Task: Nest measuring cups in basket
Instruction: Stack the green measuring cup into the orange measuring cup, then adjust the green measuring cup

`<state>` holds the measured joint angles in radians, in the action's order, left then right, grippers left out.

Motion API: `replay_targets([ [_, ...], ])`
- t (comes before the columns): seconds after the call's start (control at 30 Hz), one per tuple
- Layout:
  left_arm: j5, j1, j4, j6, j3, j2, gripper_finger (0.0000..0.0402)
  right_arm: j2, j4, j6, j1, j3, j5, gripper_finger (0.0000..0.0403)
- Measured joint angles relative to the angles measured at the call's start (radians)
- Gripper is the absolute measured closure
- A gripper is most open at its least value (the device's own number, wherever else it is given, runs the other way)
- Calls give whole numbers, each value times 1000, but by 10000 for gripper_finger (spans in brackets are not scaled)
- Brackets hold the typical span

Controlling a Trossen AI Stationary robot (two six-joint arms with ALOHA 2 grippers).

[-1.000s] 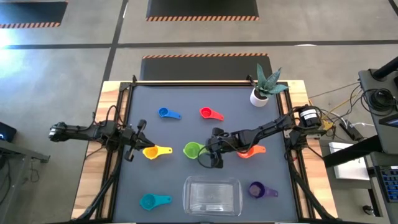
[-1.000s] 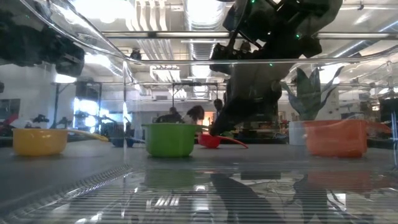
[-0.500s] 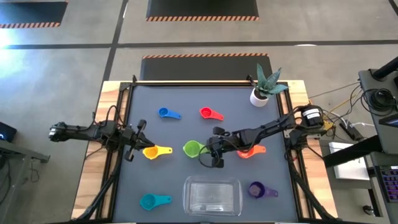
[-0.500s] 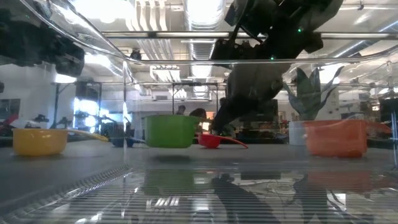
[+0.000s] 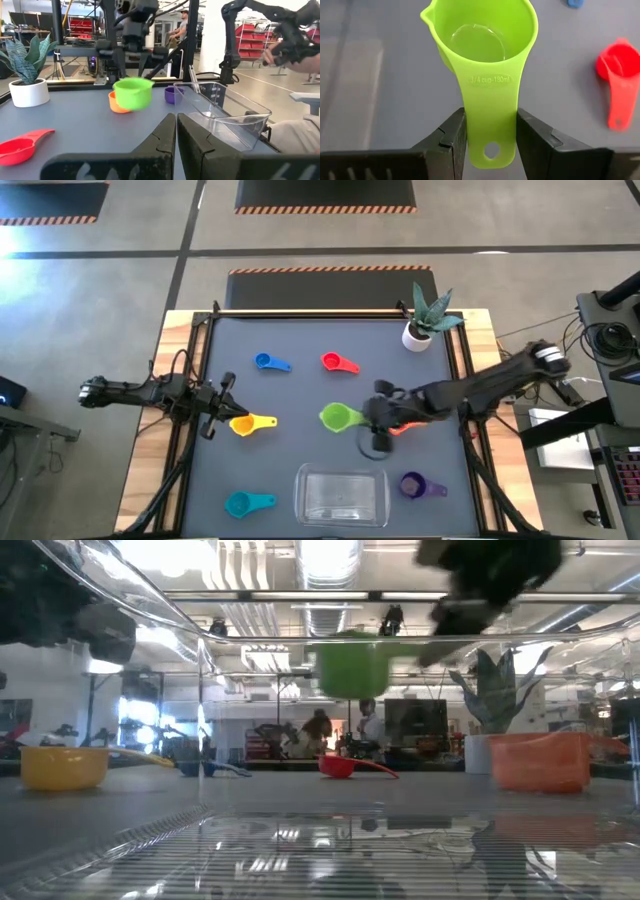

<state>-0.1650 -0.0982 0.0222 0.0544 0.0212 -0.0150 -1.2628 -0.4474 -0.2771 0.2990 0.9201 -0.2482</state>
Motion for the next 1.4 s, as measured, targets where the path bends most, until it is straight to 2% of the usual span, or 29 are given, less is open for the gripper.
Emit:
replay_targets([
  [0.27, 0, 0, 0, 0, 0, -1, 402, 304, -299, -270, 261, -62, -255, 275],
  [0.4, 0, 0, 0, 0, 0, -1, 402, 381, -448, -448, 349, -99, -296, 274],
  [0.57, 0, 0, 0, 0, 0, -3, 402, 389, -552, -584, 422, -153, -294, 274],
  [1.0, 0, 0, 0, 0, 0, -3, 402, 376, -550, -648, 456, -246, -275, 262],
  [1.13, 0, 0, 0, 0, 0, -3, 402, 376, -550, -687, 456, -259, -276, 237],
  [1.4, 0, 0, 0, 0, 0, -3, 402, 376, -553, -697, 456, -225, -276, 161],
])
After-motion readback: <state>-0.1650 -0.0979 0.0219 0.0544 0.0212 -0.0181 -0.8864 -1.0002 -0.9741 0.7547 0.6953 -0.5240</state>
